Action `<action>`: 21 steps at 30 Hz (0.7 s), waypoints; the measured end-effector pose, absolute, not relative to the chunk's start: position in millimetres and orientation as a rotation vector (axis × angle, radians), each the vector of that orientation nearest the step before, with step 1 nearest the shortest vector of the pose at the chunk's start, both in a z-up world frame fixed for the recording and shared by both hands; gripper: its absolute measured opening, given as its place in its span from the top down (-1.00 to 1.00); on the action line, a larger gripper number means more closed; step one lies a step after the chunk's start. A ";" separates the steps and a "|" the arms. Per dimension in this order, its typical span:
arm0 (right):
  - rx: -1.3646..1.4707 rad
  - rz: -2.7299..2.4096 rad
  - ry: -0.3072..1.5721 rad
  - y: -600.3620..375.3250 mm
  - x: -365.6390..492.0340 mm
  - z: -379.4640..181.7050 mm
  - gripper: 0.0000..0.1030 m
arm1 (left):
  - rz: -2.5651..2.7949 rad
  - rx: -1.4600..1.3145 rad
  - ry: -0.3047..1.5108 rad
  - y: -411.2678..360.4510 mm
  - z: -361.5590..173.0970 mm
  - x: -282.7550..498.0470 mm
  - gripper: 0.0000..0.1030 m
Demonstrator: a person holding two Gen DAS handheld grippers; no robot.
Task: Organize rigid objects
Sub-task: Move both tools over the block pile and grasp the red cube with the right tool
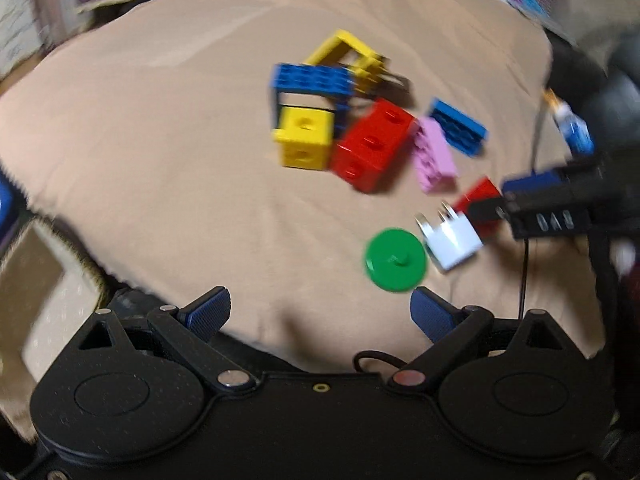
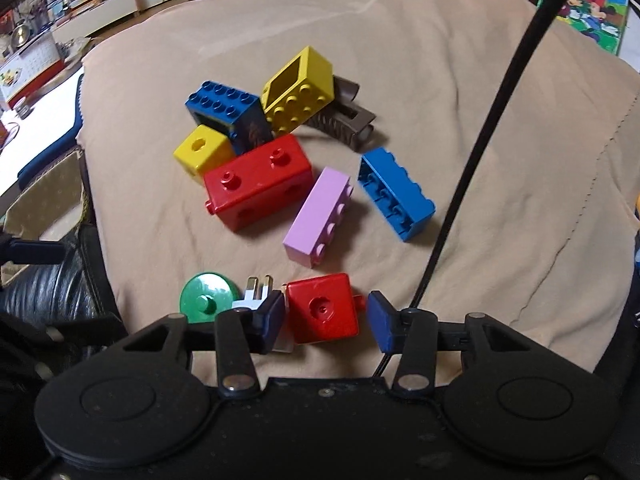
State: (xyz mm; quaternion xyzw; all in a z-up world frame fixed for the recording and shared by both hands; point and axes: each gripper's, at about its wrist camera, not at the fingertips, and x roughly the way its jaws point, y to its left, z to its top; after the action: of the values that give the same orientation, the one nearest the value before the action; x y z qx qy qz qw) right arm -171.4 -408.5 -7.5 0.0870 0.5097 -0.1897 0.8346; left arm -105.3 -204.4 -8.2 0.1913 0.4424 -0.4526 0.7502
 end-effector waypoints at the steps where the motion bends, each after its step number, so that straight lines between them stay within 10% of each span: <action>1: 0.185 -0.403 1.082 -409.3 -170.5 -9.3 0.13 | -0.999 0.461 0.950 -211.1 -10.8 -112.4 -0.81; 8: 0.189 -0.419 1.085 -413.8 -171.2 -16.0 0.13 | -1.039 0.566 0.911 -240.8 -26.6 -133.3 -0.78; 21: 0.265 -0.456 1.064 -432.4 -177.1 -17.7 0.15 | -1.066 0.532 0.914 -250.0 -36.2 -116.6 -0.05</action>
State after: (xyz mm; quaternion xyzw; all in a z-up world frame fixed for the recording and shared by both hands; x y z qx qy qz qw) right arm -177.1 -432.4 -17.7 0.1249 0.5015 -0.2150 0.8287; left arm -116.6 -250.0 -36.2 0.2418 0.4151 -0.4845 0.7311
